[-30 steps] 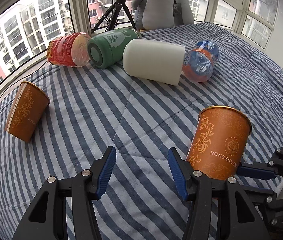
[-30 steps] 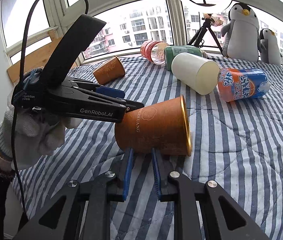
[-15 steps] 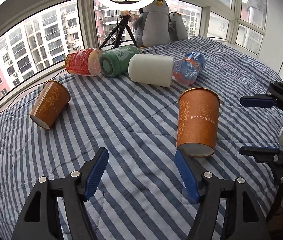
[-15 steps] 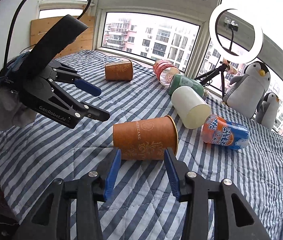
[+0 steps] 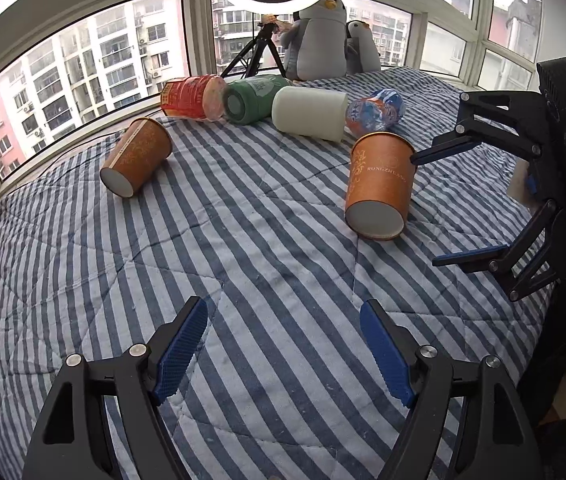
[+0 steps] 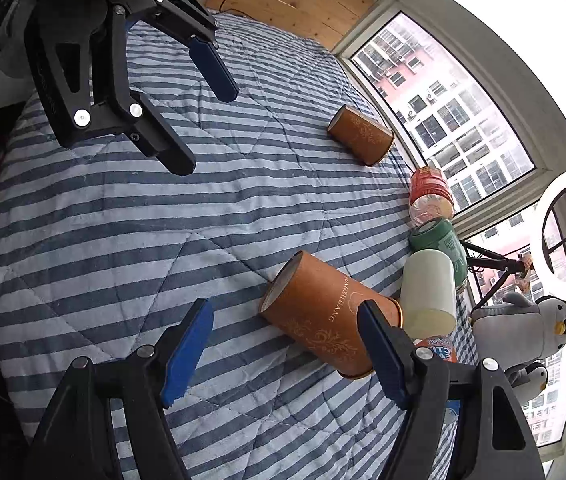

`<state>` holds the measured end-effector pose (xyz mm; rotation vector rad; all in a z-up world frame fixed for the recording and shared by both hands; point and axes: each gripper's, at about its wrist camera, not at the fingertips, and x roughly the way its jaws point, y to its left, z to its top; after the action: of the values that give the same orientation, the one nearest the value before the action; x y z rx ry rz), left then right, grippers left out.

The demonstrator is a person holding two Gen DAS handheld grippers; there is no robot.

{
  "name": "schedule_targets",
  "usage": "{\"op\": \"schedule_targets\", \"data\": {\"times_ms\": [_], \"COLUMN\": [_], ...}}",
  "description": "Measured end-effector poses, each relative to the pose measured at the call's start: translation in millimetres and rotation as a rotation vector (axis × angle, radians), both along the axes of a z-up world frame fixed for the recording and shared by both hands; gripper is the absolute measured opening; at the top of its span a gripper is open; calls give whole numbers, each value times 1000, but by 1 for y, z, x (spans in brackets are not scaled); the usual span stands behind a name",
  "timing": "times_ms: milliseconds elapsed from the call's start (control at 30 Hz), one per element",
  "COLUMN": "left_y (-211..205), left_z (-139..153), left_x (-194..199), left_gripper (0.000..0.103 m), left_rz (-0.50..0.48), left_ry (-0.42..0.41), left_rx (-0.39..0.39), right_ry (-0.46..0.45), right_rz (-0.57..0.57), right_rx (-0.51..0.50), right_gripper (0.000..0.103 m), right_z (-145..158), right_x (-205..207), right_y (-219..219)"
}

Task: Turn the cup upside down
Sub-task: 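Close the right gripper around the brown cup's body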

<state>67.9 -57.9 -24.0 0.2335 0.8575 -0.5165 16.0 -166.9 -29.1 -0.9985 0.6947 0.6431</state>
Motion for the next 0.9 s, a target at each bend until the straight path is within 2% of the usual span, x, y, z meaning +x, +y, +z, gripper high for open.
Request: {"op": "schedule_targets", "data": {"times_ms": [167,267,467,900], "left_y": [12,19,39,39], "left_z": [-4,-5,0,-4], "left_x": [1,6,12,20], "left_gripper": [82,82,82,82], "left_rz": [39,67,116,120], "left_ry": [15,27,38,47], "left_rx": [16,-2,-44,-57], "right_ry": [-8,-50,-138,-181], "right_rz": [60,101,159,172], "right_rx": [-167,-269,-377,-391], "right_gripper": [69,69,68,68], "right_z": [-18,-31,-43,-55], "right_x": [7,11,26,48], "right_y": [7,13,24,35]}}
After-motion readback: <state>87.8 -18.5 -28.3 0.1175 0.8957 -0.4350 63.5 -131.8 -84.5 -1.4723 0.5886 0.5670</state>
